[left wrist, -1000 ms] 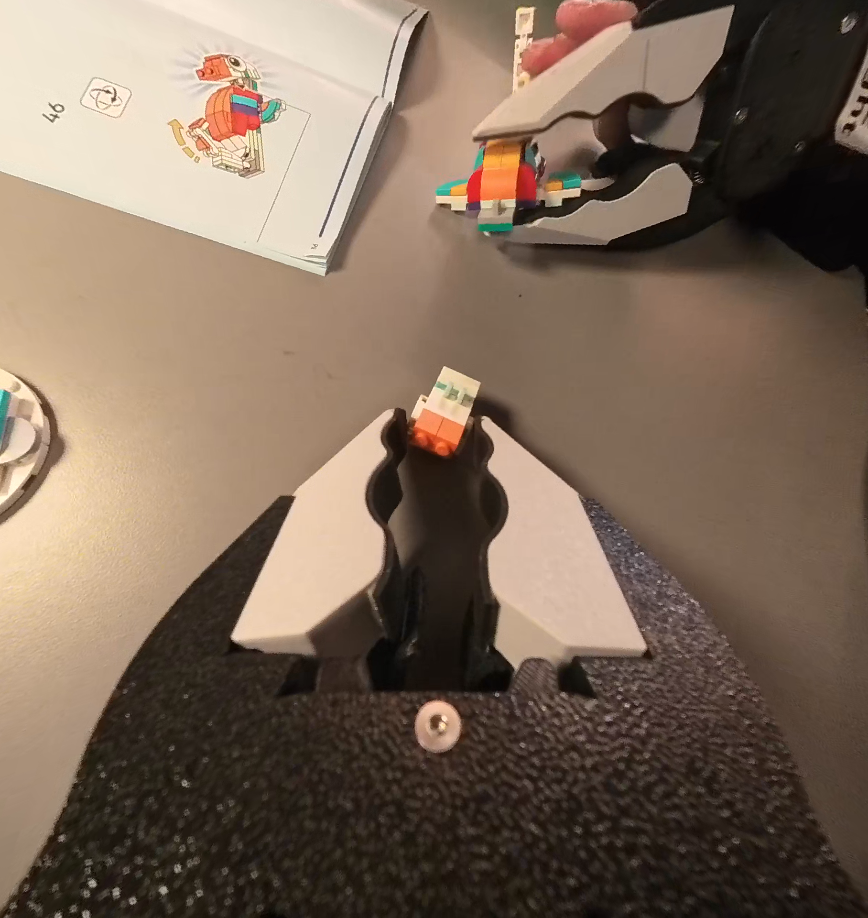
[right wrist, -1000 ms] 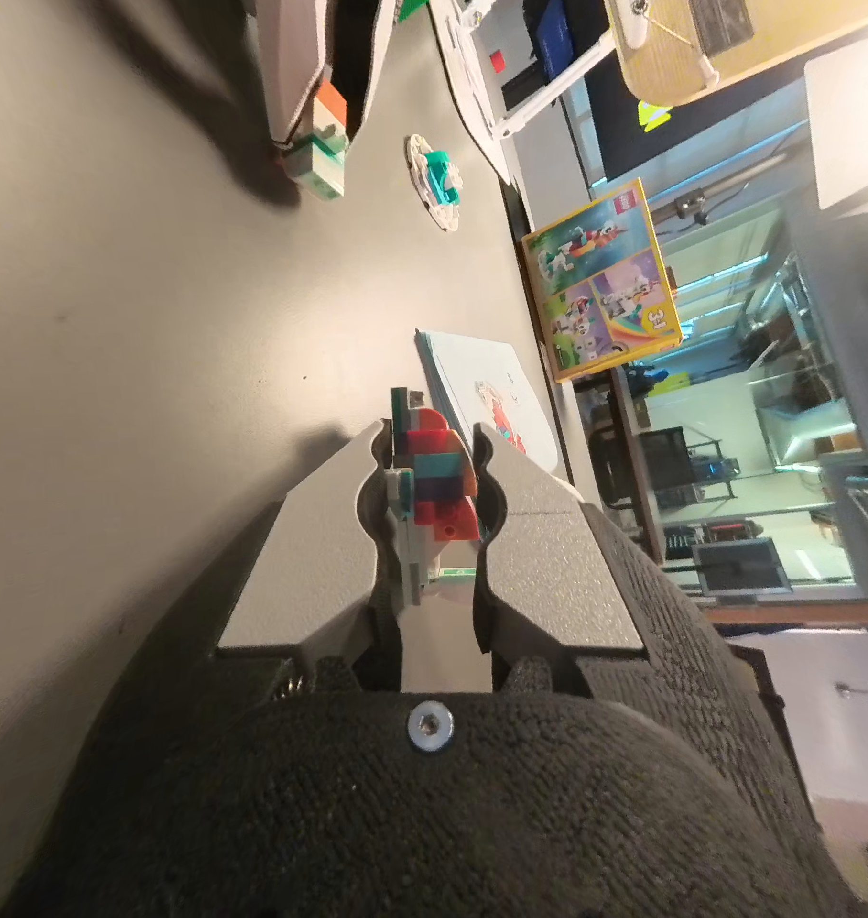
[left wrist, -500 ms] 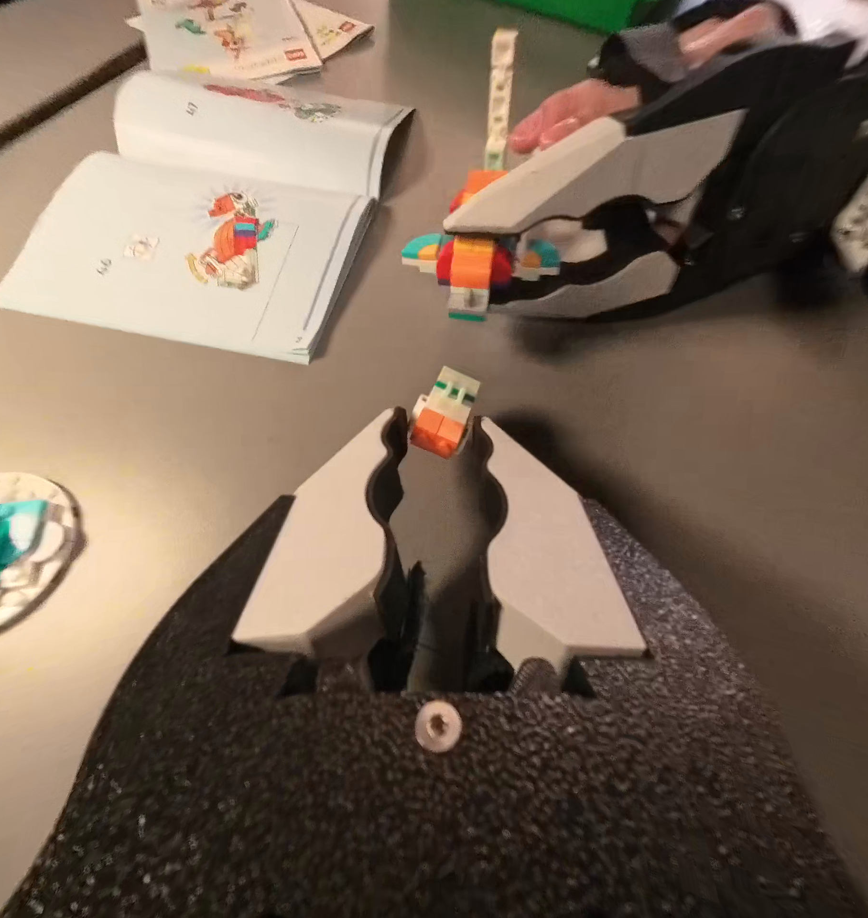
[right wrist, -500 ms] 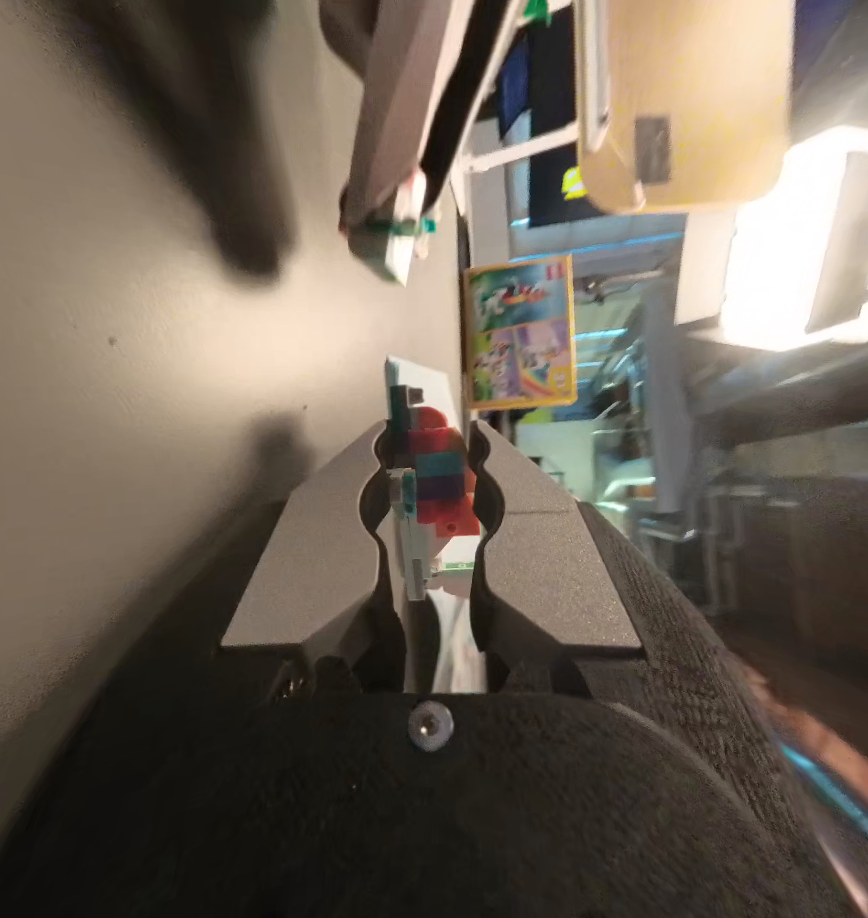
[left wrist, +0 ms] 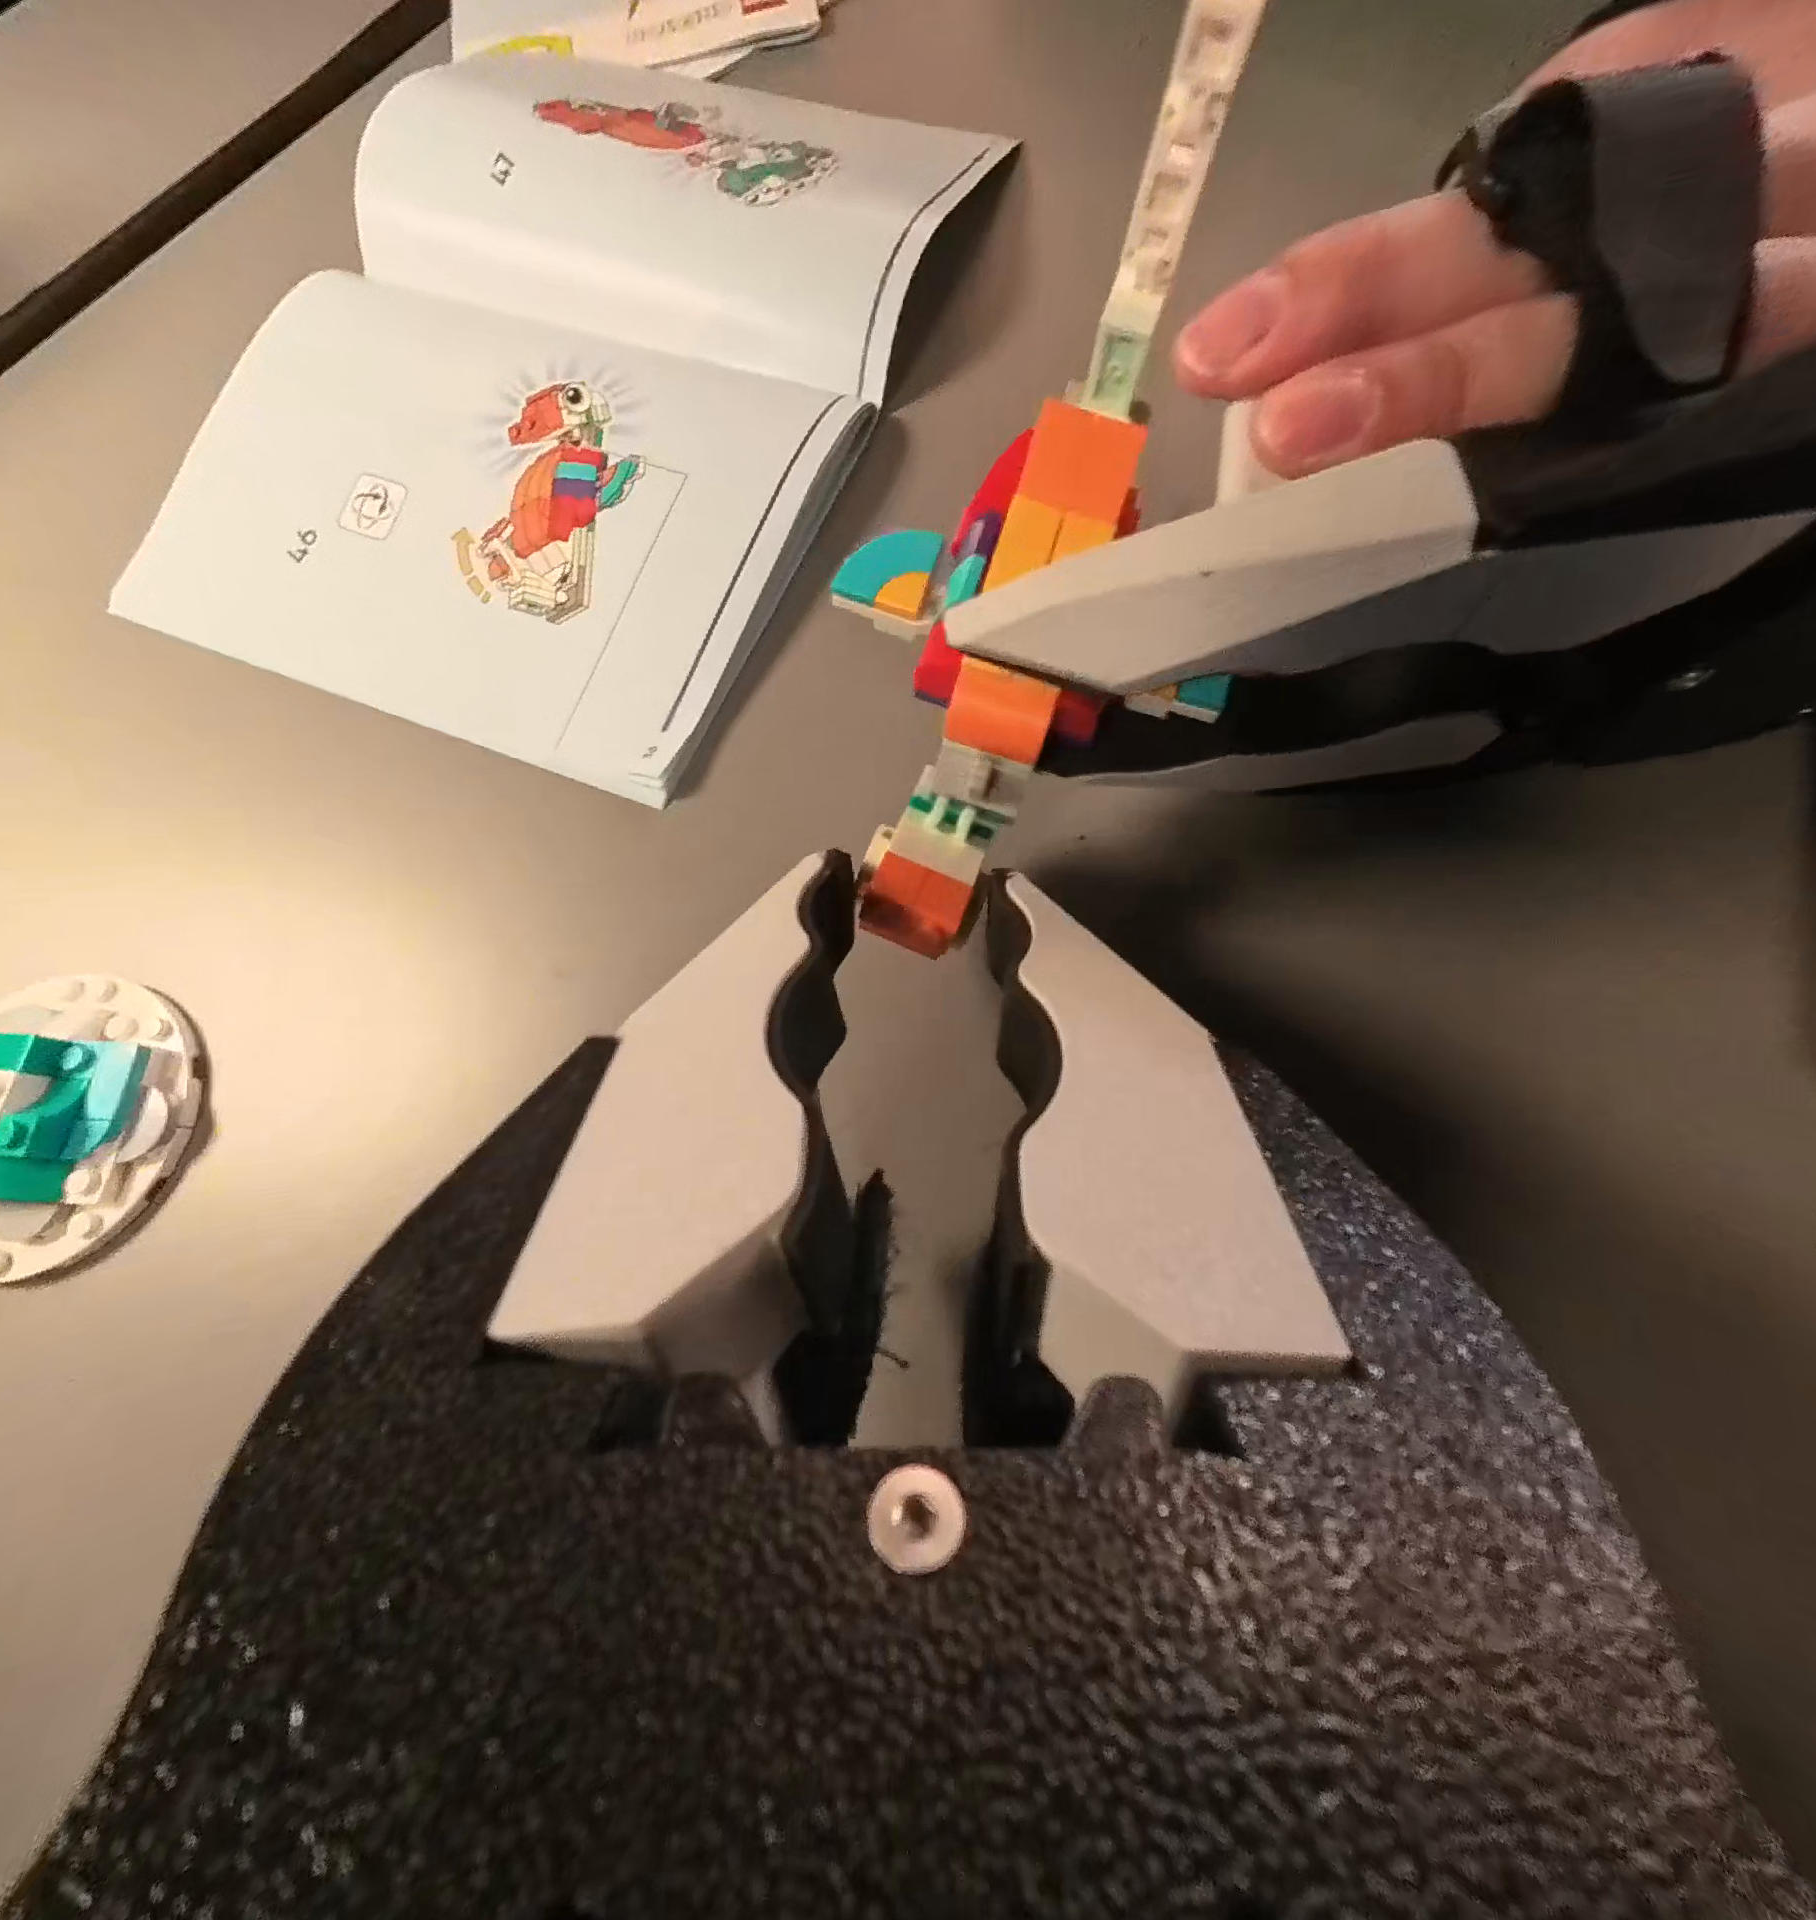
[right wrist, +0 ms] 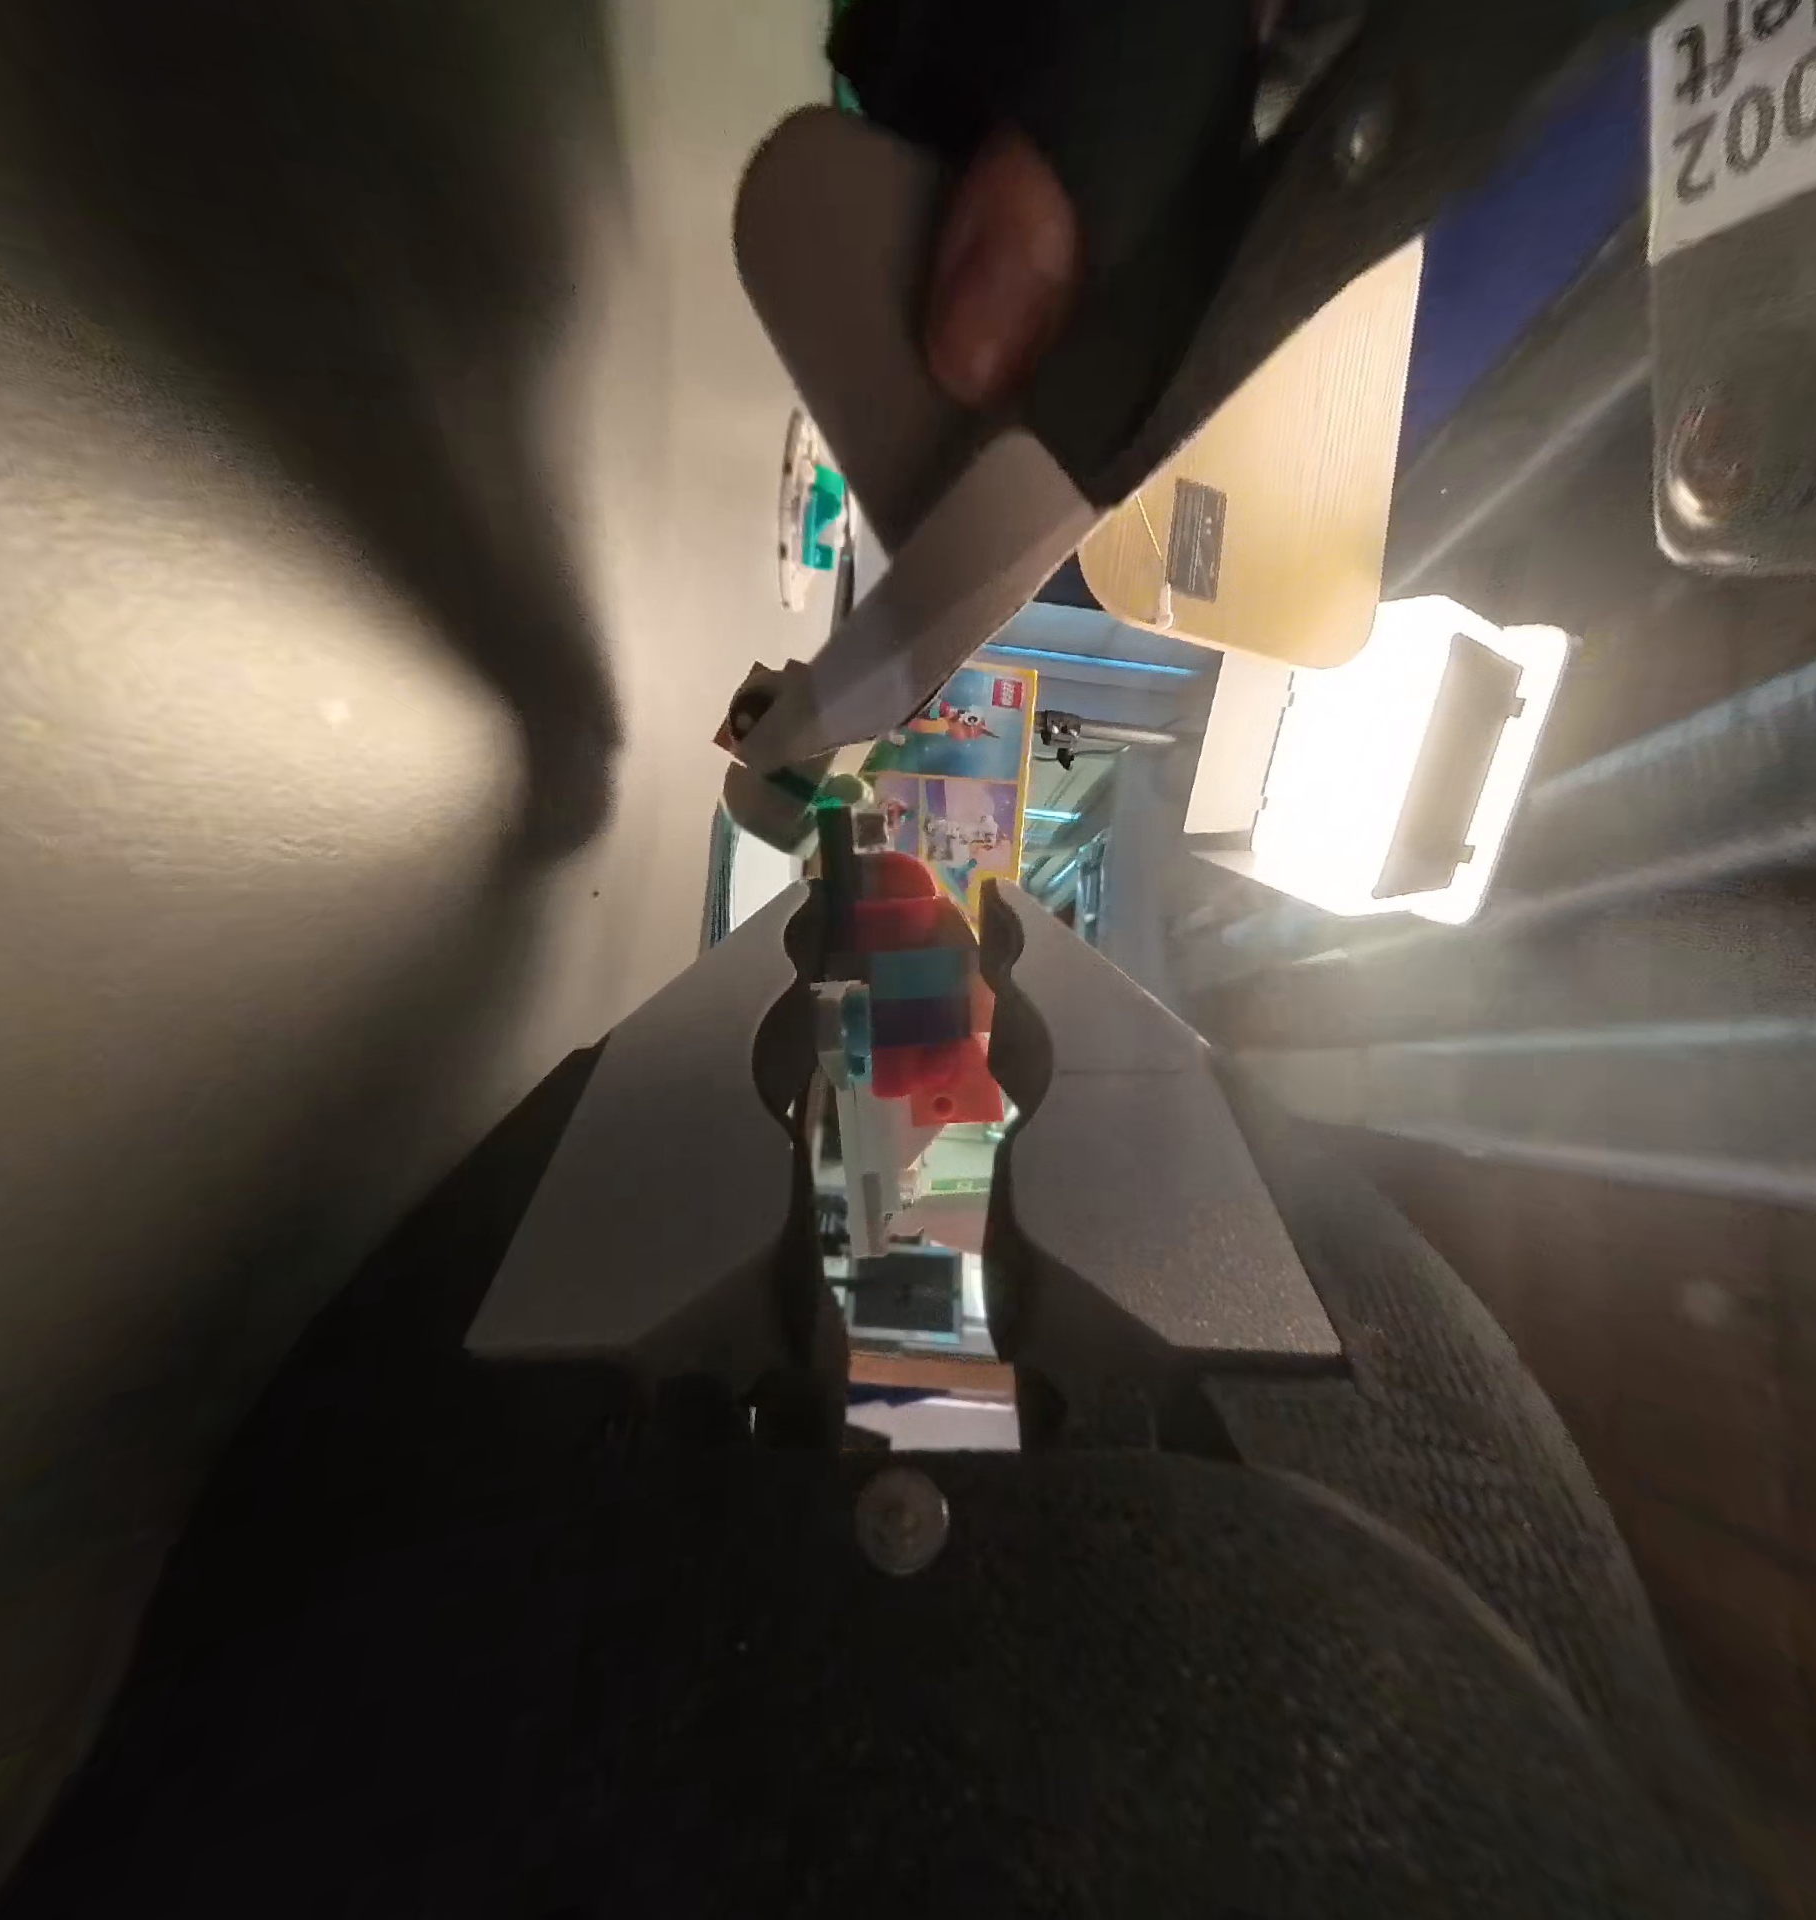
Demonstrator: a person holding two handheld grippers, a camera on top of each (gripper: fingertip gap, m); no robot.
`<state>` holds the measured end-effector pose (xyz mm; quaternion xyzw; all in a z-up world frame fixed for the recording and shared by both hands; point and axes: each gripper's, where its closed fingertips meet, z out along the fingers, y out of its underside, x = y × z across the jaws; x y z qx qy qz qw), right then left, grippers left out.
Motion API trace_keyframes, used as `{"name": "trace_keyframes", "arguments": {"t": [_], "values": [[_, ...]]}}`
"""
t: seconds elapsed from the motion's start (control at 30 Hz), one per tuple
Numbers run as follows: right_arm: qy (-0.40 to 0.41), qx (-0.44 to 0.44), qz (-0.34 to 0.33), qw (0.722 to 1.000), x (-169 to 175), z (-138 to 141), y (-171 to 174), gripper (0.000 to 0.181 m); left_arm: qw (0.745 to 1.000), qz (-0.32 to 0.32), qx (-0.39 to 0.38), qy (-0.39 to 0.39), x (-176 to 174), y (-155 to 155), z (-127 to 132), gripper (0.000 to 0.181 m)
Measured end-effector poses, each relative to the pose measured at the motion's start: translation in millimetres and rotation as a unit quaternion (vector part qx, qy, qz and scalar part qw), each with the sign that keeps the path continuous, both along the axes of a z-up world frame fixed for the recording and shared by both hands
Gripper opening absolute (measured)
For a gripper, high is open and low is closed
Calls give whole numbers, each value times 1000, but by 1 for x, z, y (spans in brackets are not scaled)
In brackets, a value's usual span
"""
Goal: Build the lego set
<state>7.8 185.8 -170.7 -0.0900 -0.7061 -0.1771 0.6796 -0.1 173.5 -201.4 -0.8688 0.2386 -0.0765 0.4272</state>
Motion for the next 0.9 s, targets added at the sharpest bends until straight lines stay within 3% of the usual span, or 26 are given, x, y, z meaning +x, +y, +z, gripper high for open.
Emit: {"name": "trace_keyframes", "arguments": {"t": [0.4,0.9], "values": [[-20,15,-10,1000,3,-4,4,27,997,-7,-13,80,3,1,-2,24],[-68,-52,4,996,8,-20,1,27,987,-98,-38,122,12,-5,-2,24]]}}
